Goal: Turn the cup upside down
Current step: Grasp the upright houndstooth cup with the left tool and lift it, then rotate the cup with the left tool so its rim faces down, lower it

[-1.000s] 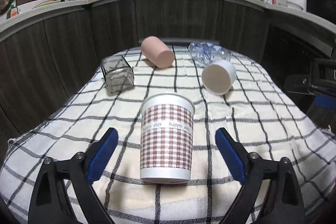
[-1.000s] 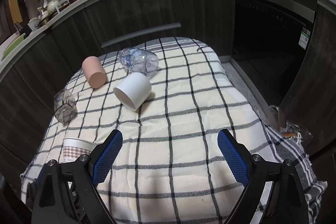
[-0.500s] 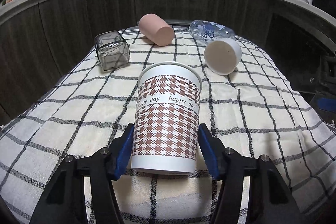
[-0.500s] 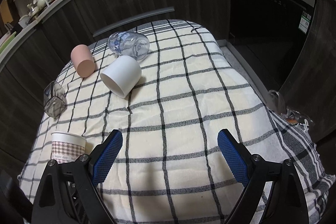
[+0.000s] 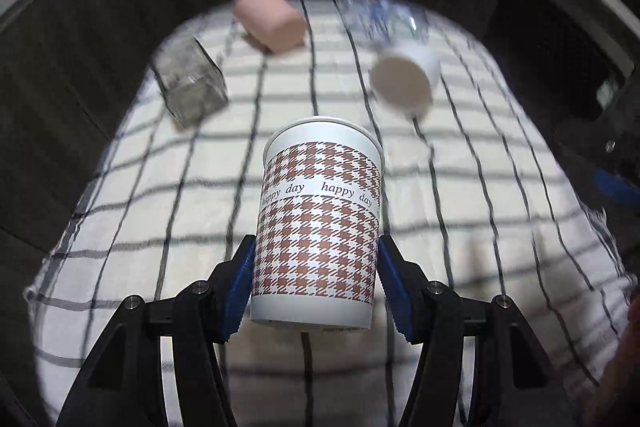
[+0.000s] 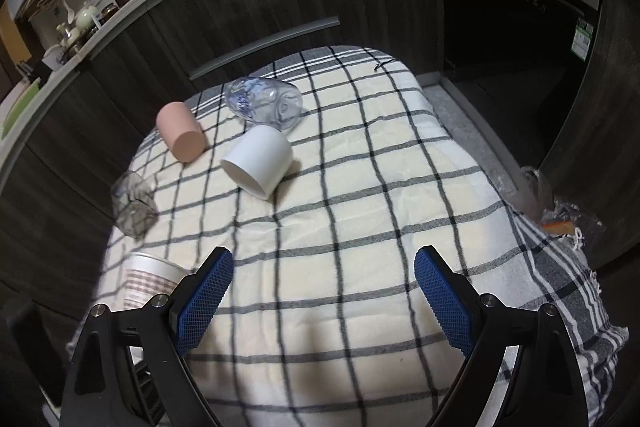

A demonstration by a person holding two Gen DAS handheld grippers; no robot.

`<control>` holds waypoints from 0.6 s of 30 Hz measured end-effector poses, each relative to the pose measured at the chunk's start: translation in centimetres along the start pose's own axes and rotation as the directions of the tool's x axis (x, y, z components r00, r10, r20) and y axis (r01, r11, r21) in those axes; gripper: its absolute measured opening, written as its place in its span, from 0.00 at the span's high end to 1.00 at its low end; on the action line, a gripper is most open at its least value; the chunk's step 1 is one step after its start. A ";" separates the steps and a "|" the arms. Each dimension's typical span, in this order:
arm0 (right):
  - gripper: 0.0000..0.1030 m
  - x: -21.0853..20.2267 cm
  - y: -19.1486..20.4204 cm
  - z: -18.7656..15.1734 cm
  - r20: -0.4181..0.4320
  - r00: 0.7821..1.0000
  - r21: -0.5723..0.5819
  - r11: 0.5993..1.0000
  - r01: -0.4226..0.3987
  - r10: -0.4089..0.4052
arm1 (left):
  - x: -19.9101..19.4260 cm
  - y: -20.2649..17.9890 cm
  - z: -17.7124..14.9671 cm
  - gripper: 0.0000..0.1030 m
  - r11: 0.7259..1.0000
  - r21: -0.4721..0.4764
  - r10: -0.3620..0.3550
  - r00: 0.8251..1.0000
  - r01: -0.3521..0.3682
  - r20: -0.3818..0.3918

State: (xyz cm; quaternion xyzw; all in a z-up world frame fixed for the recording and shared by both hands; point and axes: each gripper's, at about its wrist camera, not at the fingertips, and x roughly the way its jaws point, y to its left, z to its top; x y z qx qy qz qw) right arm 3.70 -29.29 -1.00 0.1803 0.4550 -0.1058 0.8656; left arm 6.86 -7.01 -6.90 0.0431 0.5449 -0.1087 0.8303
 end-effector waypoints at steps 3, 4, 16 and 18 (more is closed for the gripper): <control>0.11 -0.2 -0.3 0.6 -0.040 0.998 0.061 0.997 -0.051 0.053 | -0.6 0.0 1.0 0.43 1.000 0.030 0.003 0.987 0.002 -0.161; 0.11 -0.2 -0.4 0.7 -0.052 0.996 0.078 0.995 -0.065 0.069 | -0.7 -0.1 1.4 0.43 0.999 0.045 0.004 0.978 0.005 -0.211; 0.11 0.0 0.2 3.4 -0.109 0.979 0.196 0.969 -0.147 0.170 | 1.8 -1.5 5.4 0.43 0.983 0.185 0.115 0.805 -0.006 -0.582; 0.11 0.2 -0.1 3.9 -0.100 0.979 0.215 0.964 -0.154 0.179 | 2.8 -1.6 6.0 0.43 0.982 0.189 0.124 0.796 -0.012 -0.593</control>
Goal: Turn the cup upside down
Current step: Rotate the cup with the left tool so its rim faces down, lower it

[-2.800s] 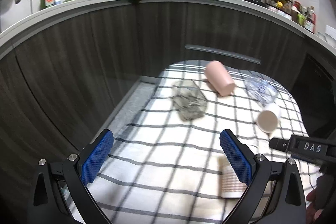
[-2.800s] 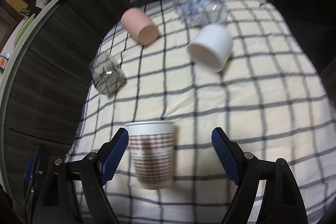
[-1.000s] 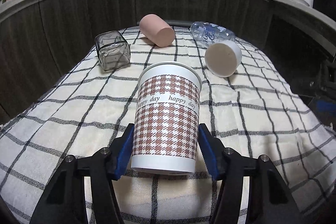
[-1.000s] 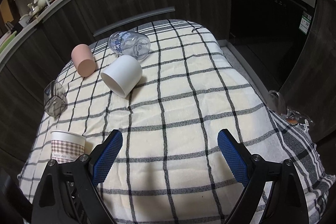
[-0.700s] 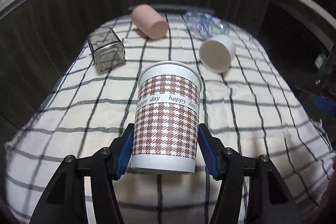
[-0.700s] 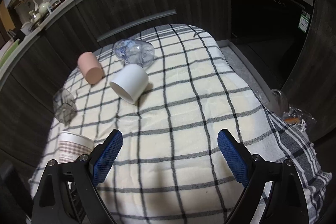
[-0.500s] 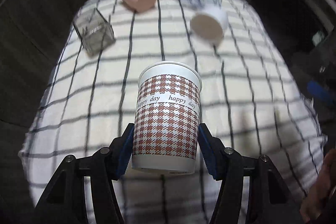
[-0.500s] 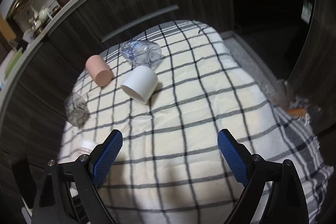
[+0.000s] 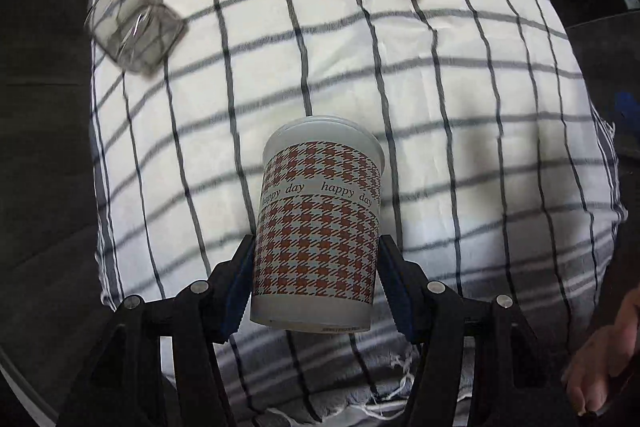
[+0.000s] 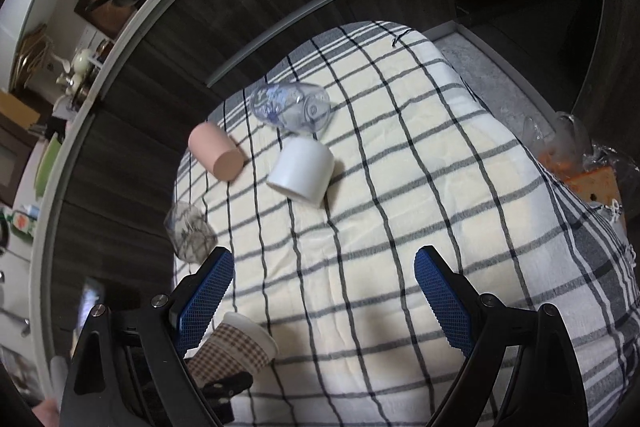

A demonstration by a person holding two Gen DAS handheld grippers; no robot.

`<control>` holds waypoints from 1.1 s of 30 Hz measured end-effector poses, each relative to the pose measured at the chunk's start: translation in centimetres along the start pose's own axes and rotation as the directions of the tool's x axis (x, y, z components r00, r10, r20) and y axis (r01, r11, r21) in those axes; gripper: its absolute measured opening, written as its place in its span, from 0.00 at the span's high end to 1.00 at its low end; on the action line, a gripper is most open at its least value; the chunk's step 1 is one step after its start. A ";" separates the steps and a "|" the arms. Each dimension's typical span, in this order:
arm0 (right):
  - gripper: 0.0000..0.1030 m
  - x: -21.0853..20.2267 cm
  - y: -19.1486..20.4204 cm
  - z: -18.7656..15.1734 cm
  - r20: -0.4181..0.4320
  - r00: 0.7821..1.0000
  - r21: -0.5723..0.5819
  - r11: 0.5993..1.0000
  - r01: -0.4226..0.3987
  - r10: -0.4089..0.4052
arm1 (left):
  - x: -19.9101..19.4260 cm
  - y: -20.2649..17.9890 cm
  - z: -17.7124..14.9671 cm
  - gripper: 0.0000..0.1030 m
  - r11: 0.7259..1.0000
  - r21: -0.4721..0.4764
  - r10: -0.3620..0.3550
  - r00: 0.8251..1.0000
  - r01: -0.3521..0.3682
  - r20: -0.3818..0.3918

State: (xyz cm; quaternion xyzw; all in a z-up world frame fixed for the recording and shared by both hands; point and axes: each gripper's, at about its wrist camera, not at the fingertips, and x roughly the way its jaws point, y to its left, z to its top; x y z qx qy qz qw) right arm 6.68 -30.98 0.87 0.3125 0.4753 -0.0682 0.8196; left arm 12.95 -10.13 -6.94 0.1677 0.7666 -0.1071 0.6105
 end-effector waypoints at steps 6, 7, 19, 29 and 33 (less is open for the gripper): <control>0.11 1.2 -1.2 1.2 -0.015 1.000 0.042 0.999 0.002 -0.002 | 1.6 -0.7 1.6 0.43 0.999 0.026 0.025 0.996 -0.023 -0.088; 0.11 1.4 -1.4 1.4 -0.016 1.000 0.049 0.999 0.002 -0.001 | 1.5 -0.7 1.9 0.43 0.999 0.023 0.025 0.996 -0.023 -0.086; 0.11 3.0 -1.9 1.8 -0.036 0.999 0.050 0.999 0.013 -0.011 | 0.9 -1.6 3.4 0.39 0.998 0.026 0.050 0.998 -0.049 -0.024; 0.11 2.0 -1.0 1.1 -0.020 0.999 -0.002 0.999 0.044 -0.044 | -2.4 -1.3 0.7 0.28 0.999 0.019 0.037 0.983 -0.041 0.178; 0.11 1.1 0.0 0.6 0.002 0.998 -0.047 0.997 0.065 -0.065 | -3.6 -0.8 -1.1 0.27 1.000 -0.003 0.030 0.956 -0.030 0.292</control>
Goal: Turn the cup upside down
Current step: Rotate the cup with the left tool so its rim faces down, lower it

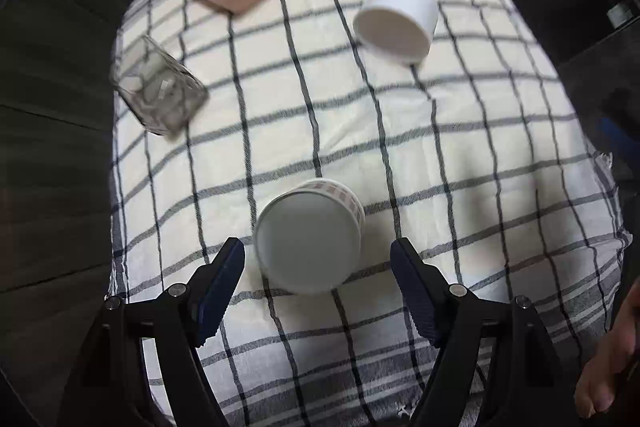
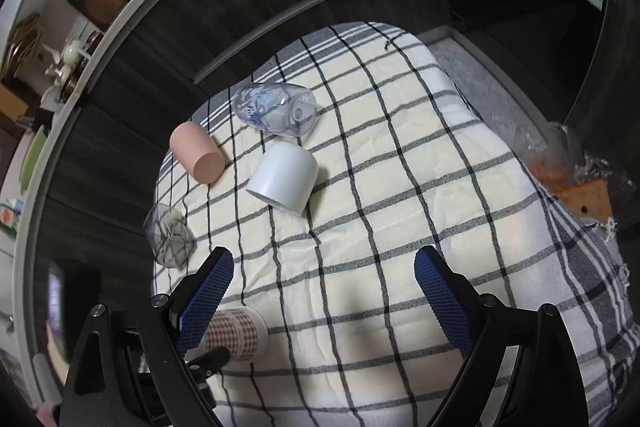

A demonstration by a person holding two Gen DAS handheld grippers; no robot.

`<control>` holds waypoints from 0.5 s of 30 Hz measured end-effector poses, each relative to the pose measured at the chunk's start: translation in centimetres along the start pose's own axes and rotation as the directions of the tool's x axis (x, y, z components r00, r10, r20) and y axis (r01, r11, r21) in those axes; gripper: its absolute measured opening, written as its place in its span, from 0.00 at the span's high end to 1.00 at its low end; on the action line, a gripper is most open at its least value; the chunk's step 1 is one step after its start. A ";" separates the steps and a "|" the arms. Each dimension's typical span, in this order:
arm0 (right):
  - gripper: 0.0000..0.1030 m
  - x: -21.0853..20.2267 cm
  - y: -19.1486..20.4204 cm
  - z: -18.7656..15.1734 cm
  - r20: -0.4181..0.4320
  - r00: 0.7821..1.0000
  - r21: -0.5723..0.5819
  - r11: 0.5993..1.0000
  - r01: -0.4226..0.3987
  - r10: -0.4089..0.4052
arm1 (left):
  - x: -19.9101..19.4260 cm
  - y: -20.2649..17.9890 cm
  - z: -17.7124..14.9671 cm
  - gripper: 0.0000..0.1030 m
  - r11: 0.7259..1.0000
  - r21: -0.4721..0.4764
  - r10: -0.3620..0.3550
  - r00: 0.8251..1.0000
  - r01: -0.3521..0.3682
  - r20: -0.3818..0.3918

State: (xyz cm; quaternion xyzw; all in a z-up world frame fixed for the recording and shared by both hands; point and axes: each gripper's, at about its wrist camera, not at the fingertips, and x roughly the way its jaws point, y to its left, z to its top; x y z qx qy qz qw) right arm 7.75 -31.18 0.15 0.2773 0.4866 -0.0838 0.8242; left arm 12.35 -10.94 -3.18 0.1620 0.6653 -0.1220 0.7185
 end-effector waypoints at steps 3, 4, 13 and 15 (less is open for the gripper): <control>0.11 -0.8 0.7 -0.5 0.018 1.000 -0.036 0.999 0.018 -0.017 | -1.3 0.7 -1.4 0.27 0.999 -0.033 -0.002 0.996 0.005 0.095; 0.11 -1.2 1.0 -0.7 0.028 0.999 -0.049 0.998 0.024 -0.022 | -1.3 1.3 -2.0 0.27 0.999 -0.046 -0.005 0.993 0.011 0.118; 0.11 -3.6 3.4 -2.8 0.137 0.988 -0.190 0.977 0.091 -0.065 | -2.4 2.0 -5.6 0.19 0.996 -0.084 0.025 0.945 0.002 0.326; 0.11 -3.9 3.9 -3.2 0.162 0.984 -0.219 0.970 0.103 -0.067 | -2.5 2.0 -6.5 0.19 0.995 -0.101 0.030 0.927 0.008 0.373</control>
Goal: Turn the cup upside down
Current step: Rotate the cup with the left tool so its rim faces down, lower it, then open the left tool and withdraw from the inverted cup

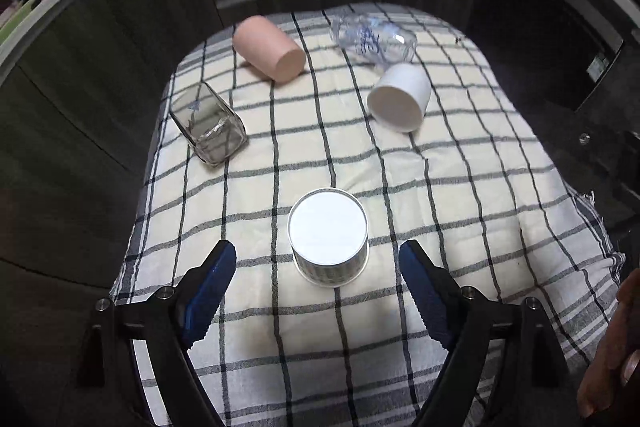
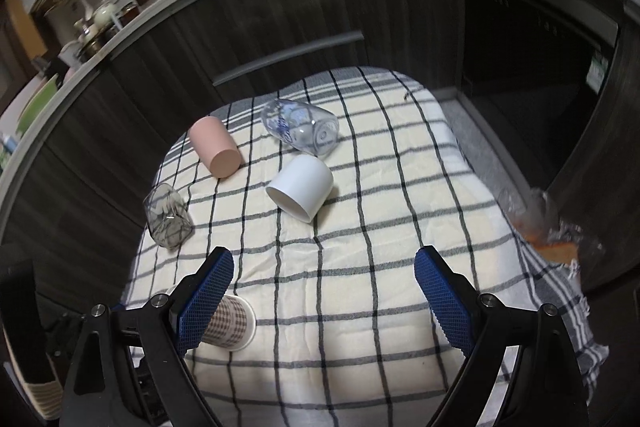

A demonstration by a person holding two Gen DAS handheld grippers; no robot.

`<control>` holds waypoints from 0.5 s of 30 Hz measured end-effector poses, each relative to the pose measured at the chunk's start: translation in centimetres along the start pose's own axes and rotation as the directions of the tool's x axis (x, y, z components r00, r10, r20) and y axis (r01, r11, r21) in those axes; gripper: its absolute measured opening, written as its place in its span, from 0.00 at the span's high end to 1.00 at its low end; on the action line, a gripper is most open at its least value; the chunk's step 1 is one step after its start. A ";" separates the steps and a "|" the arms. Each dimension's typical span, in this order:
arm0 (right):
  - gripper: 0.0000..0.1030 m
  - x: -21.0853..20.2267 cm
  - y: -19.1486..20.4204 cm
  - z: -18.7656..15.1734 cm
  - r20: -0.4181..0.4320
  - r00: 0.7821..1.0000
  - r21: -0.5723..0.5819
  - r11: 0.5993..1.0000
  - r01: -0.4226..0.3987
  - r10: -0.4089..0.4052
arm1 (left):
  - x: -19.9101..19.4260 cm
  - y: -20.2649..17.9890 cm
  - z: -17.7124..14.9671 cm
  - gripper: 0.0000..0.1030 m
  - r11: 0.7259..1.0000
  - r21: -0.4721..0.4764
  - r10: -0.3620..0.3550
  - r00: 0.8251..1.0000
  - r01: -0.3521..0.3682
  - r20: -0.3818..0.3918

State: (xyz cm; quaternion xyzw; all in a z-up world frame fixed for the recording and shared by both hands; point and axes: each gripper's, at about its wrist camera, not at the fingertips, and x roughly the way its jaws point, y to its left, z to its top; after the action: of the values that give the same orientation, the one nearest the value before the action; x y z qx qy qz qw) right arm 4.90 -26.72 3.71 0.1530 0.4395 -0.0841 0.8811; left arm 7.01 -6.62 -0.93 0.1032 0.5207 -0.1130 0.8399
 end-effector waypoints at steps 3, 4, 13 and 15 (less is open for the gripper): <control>0.11 -0.5 0.8 -0.4 0.041 0.999 -0.049 0.999 0.015 -0.013 | -0.5 0.2 -0.8 0.19 1.000 -0.028 -0.007 0.999 0.008 0.045; 0.11 -0.7 1.0 -0.6 0.053 0.998 -0.061 0.998 0.021 -0.017 | -0.7 0.3 -1.0 0.18 0.999 -0.036 -0.003 0.998 0.006 0.065; 0.10 -2.5 2.1 -1.7 0.178 0.983 -0.139 0.988 0.066 -0.040 | -1.6 1.3 -2.7 0.15 0.993 -0.114 0.028 0.976 -0.003 0.216; 0.10 -2.6 2.3 -2.0 0.189 0.981 -0.150 0.986 0.074 -0.045 | -1.7 1.4 -3.1 0.14 0.992 -0.129 0.018 0.971 0.013 0.239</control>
State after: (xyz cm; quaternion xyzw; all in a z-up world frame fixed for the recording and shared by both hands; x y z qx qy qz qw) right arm 2.46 -23.84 5.07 0.0617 0.3656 -0.0897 0.9244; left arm 4.07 -4.22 -0.66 0.0346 0.4216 -0.0896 0.9017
